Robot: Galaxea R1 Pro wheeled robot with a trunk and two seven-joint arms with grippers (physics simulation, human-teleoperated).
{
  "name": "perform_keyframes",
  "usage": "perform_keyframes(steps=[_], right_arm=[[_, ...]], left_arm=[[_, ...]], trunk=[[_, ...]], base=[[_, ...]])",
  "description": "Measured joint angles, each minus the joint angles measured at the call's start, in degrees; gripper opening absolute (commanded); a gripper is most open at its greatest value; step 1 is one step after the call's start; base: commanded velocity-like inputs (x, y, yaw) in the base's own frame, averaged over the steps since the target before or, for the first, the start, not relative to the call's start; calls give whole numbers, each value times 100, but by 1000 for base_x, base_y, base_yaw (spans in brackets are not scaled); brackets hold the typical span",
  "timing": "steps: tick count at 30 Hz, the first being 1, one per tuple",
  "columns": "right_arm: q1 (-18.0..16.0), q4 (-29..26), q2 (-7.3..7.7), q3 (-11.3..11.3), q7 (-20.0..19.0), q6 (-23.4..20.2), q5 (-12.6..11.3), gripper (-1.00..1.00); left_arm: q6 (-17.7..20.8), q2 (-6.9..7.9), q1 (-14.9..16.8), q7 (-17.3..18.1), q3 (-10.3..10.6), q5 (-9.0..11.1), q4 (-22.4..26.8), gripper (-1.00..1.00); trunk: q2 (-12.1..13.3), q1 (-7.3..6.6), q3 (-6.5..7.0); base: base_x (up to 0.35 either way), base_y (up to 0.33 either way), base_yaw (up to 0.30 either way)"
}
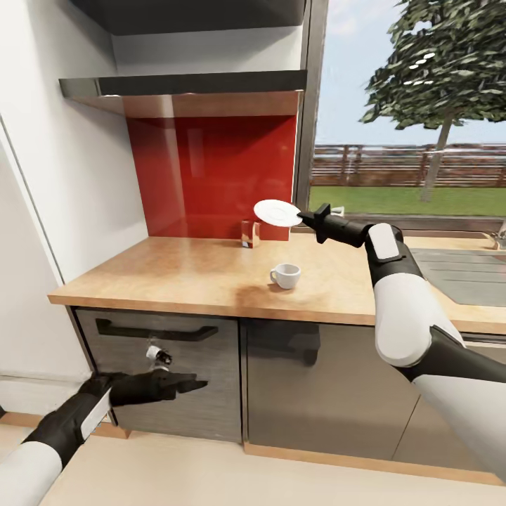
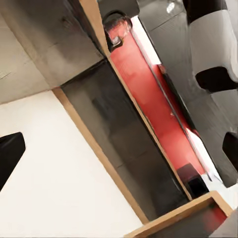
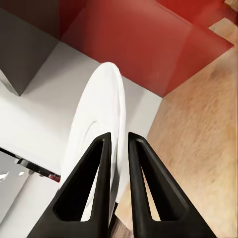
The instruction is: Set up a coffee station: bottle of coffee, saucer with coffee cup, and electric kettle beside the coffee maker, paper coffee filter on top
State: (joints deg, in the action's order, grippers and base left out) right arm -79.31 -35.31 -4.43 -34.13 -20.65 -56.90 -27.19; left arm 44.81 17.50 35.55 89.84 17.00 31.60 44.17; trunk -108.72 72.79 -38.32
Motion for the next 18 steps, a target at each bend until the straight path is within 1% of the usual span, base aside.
perform_keyframes(steps=[1,2,3,4,5,6,7,8,10,11,13,14,15,16,17,18], right_arm=[[24,-2,98,0,-178,-4,-11,-100],[32,-5,161,3,-339,-7,-6,-100],[35,-7,192,4,-432,-8,-5,-100],[39,-35,240,3,-620,-13,-25,-100],[103,-299,289,-1,-868,-24,-39,-100],[358,-1014,326,-5,-1034,-29,7,-100],[526,-1408,348,-3,-1073,-37,19,-100],[596,-1549,375,-3,-1090,-36,38,-100],[703,-1737,466,-14,-1108,-41,49,-100],[789,-1845,595,-15,-1121,-39,63,-100],[859,-1921,727,-15,-1130,-44,55,-100],[915,-1965,859,-15,-1135,-40,69,-100],[1060,-2009,1134,-16,-1139,-31,107,-100],[1105,-2015,1195,-15,-1144,-43,68,-100],[1193,-2023,1254,-15,-1143,-35,88,-100],[1240,-2029,1276,-15,-1145,-40,65,-100]], left_arm=[[-275,65,-311,1,1,-2,-245,100],[-475,90,-513,1,3,-8,-497,100],[-595,98,-556,1,3,-7,-666,100],[-869,111,-635,0,2,-12,-1060,100],[-1525,126,-705,0,-3,-10,-1815,100],[-2509,151,-767,-1,1,-11,-3080,100],[-2914,177,-856,-3,33,-3,-3723,100],[-3060,206,-899,-3,-1,1,-3798,100],[-3254,274,-1090,-4,17,15,-3971,100],[-3377,325,-1268,-125,27,50,-4077,100],[-3466,359,-1407,-375,-8,123,-4154,100],[-3519,381,-1517,-666,4,206,-4198,100],[-3580,402,-1794,-1437,-14,332,-4249,100],[-3588,404,-1844,-1616,-27,356,-4259,100],[-3596,406,-1891,-1914,-50,374,-4266,100],[-3598,407,-1908,-2070,-85,381,-4269,100]], trunk=[[0,0,1],[0,0,0],[0,0,1],[0,0,0],[-1,-1,2],[-1,0,0],[0,0,0],[0,0,1],[0,0,0],[-1,0,0],[0,0,1],[0,0,0],[0,0,0],[0,0,1],[0,0,0],[0,0,1]], base=[[0,0,0],[0,0,0],[0,0,0],[0,0,0],[0,0,0],[0,0,0],[0,0,0],[0,0,0],[0,0,0],[0,0,0],[0,0,0],[0,0,0],[0,0,0],[0,0,0],[0,0,0],[0,0,0]])
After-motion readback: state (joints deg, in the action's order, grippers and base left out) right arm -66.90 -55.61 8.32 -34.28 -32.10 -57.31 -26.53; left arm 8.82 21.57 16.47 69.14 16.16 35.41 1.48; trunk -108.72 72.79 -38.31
